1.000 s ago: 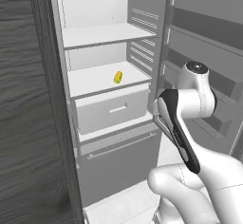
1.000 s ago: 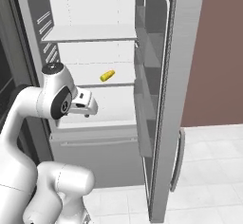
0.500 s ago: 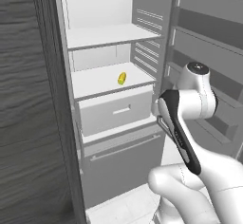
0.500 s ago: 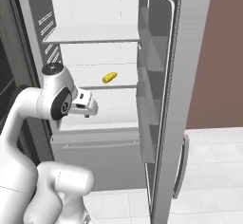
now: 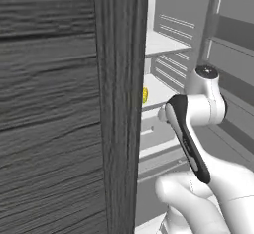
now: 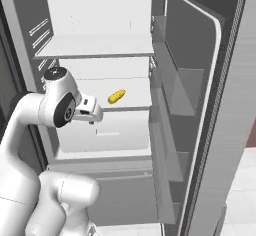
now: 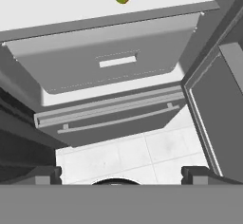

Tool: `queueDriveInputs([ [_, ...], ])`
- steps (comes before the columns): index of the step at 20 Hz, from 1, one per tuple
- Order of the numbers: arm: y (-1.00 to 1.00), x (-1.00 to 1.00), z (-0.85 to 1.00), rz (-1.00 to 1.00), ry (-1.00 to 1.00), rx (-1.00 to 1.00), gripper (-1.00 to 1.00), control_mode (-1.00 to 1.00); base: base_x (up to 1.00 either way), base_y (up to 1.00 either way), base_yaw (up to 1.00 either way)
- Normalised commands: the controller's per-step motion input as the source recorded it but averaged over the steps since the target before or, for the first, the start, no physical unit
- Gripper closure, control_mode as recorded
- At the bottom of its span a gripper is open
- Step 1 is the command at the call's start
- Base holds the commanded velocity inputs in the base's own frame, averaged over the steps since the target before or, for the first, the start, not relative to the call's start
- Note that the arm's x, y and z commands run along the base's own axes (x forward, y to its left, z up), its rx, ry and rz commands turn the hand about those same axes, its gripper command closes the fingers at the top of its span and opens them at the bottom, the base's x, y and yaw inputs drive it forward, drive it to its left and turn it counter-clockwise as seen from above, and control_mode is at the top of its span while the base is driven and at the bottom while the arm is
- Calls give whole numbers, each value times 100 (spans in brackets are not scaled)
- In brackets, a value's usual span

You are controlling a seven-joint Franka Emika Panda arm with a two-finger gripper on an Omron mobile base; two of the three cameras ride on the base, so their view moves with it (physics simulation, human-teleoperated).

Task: Take the cheese, steak, and corn from the fridge and place them on the plate on the dining counter to create an appetizer plate.

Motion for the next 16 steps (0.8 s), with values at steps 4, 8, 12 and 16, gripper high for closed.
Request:
queueDriveInputs([
  [4, 0, 0, 0, 0, 0, 0, -100, 100, 60, 23, 0],
  [8, 0, 0, 0, 0, 0, 0, -100, 100, 47, 12, 0],
  [12, 0, 35, -29, 0, 0, 0, -100, -100, 0, 0, 0],
  [16, -6, 18, -39, -1, -1, 0, -100, -100, 0, 0, 0],
])
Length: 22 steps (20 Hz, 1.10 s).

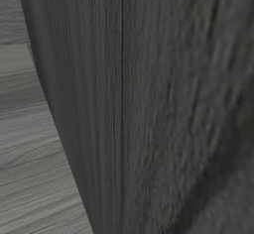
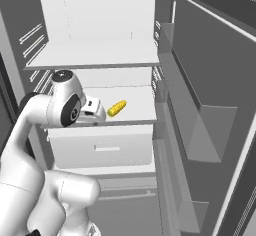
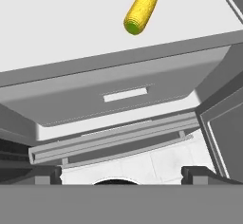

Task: Take the cheese, steak, and corn from the fridge and place them on the plate on the dining counter to create an appetizer plate.

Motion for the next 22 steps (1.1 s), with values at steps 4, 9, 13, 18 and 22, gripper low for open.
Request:
queueDriveInputs([
  [4, -7, 12, -41, -1, -12, 0, -100, -100, 0, 0, 0],
  [9, 0, 22, -5, -1, -17, 0, -100, -100, 0, 0, 0],
  [13, 0, 27, 0, -5, -15, 0, -100, -100, 0, 0, 0],
  [18, -6, 32, 0, -11, -1, 0, -100, -100, 0, 0, 0],
  [22, -12, 24, 0, -13, 1, 0, -100, -100, 0, 0, 0],
])
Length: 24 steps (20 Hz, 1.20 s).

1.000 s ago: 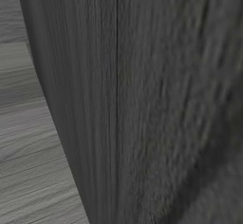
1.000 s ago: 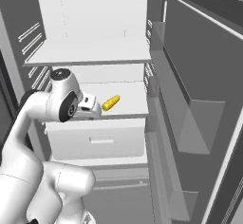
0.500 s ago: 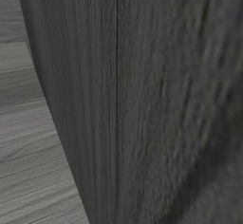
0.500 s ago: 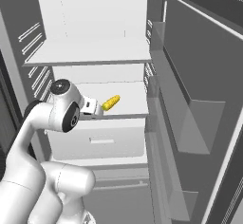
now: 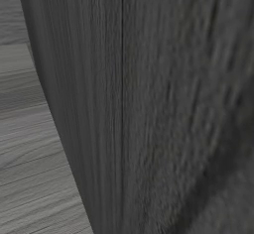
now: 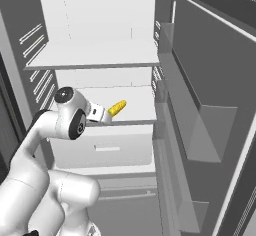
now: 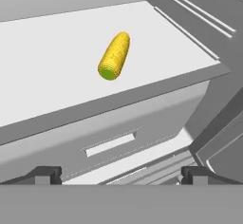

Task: Take the cheese, steak, and corn from the fridge and place them on the plate on the dining counter to create an appetizer plate.

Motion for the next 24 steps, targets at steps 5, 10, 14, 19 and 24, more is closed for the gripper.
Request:
queueDriveInputs([
  [5, -7, 28, 0, -12, 2, 1, -100, -100, 0, 0, 0],
  [10, 0, 33, 0, -4, 1, 1, -100, -100, 0, 0, 0],
  [14, 0, 32, 0, 0, 0, 0, -100, -100, 0, 0, 0],
  [19, 0, 29, -3, 0, 0, 0, -100, -100, 0, 0, 0],
  [24, 0, 30, -11, 0, 0, 0, -100, -100, 0, 0, 0],
])
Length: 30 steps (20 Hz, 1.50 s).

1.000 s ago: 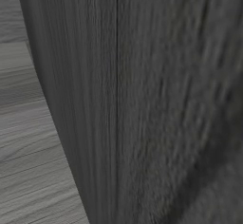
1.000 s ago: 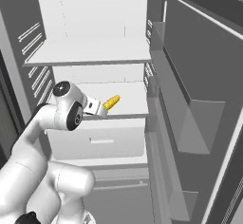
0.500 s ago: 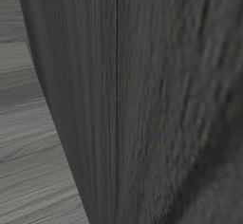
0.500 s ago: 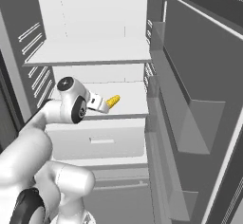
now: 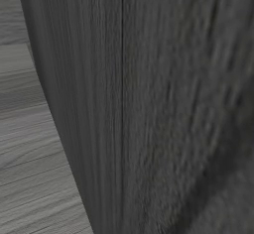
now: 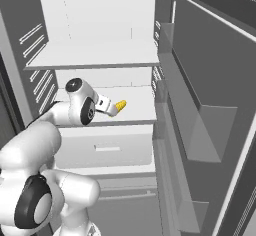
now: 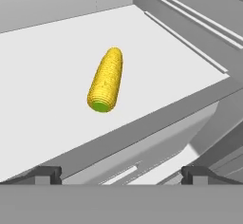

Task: Take the cheese, steak, and corn from the fridge and place them on the plate on the dining counter to create an appetizer plate.

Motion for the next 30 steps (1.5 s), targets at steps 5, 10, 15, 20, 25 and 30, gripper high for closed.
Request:
queueDriveInputs([
  [5, 0, 26, -26, 0, 0, 0, -100, -100, 0, 0, 0],
  [10, 0, 27, -23, 0, 0, 0, -100, -100, 0, 0, 0],
  [15, -1, 30, -10, 0, 0, 0, -100, -100, 0, 0, 0],
  [20, -5, 28, -6, 0, 0, 0, -100, -100, 0, 0, 0],
  [25, -4, 24, -8, 0, 0, 0, -100, -100, 0, 0, 0],
  [30, -4, 23, -11, -1, 0, 0, -100, -100, 0, 0, 0],
])
